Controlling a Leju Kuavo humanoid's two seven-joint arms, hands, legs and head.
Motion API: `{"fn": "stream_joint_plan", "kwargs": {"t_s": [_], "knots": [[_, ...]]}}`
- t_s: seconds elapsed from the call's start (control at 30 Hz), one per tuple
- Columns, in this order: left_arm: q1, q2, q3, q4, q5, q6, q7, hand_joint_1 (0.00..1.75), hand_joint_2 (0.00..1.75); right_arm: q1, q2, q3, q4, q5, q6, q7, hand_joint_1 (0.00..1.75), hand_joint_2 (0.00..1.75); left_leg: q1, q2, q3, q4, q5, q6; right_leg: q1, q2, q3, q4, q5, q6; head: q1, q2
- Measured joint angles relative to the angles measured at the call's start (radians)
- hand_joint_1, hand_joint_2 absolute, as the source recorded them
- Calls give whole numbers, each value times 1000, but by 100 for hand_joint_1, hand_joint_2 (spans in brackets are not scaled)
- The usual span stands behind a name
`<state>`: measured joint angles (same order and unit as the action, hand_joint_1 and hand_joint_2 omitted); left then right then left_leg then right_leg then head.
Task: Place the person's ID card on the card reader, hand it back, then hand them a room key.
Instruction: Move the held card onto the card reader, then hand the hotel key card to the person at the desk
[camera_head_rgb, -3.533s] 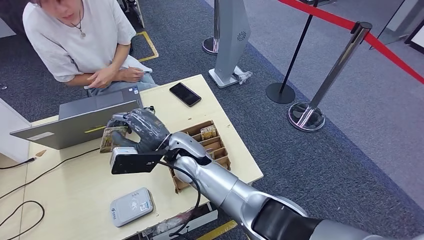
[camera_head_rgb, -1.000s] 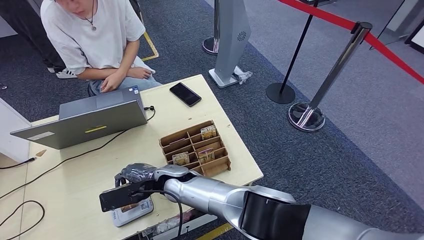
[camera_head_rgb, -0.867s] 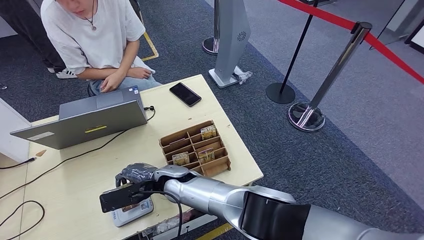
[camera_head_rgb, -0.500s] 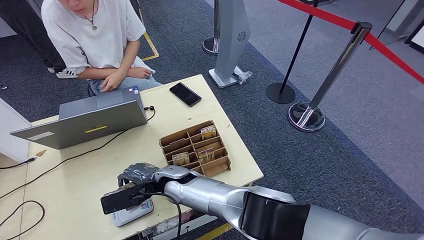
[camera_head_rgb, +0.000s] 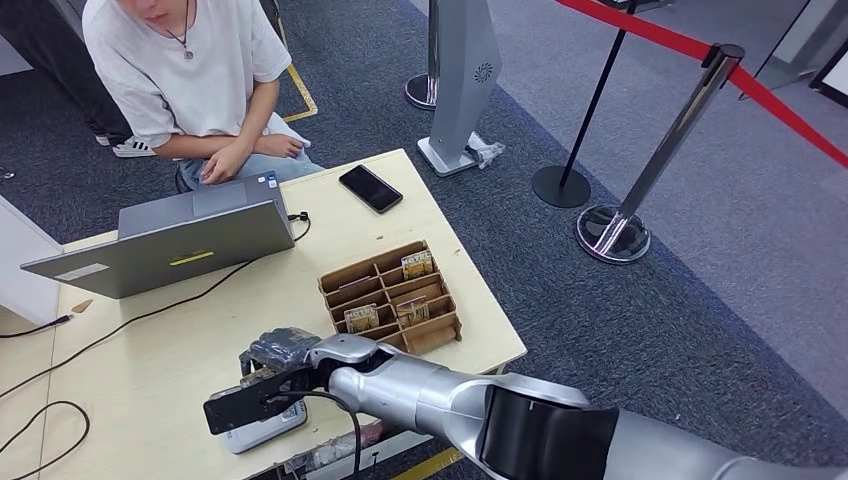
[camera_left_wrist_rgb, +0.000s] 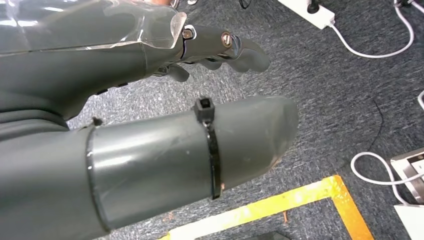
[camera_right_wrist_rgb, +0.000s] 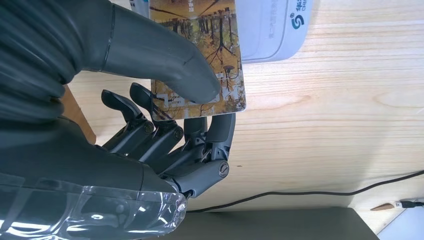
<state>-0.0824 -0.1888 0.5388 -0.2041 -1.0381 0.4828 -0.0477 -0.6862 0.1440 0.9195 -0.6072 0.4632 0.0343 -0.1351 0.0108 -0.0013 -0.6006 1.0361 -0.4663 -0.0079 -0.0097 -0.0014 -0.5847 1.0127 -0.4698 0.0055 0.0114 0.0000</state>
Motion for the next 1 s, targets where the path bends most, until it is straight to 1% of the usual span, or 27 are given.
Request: {"fn": "stream_joint_plan", "kwargs": {"t_s": [0.3,0.63,0.83,1.0], "knots": [[-3,0,-1,0,-1,0,12,0,0,10,21,1,16,28,-40,2,175,175,0,0,0,0,0,0,0,0,0,0,0,0,0,0],[-2,0,-1,0,5,9,13,0,0,26,48,8,33,43,-49,4,175,175,0,0,0,0,0,0,0,0,0,0,0,0,0,0],[-9,7,-1,0,2,-40,42,0,0,29,68,13,41,59,-54,7,175,175,0,0,0,0,0,0,0,0,0,0,0,0,0,0],[-12,13,-1,0,2,-46,46,0,0,31,78,15,46,59,-55,8,175,175,0,0,0,0,0,0,0,0,0,0,0,0,0,0]]}}
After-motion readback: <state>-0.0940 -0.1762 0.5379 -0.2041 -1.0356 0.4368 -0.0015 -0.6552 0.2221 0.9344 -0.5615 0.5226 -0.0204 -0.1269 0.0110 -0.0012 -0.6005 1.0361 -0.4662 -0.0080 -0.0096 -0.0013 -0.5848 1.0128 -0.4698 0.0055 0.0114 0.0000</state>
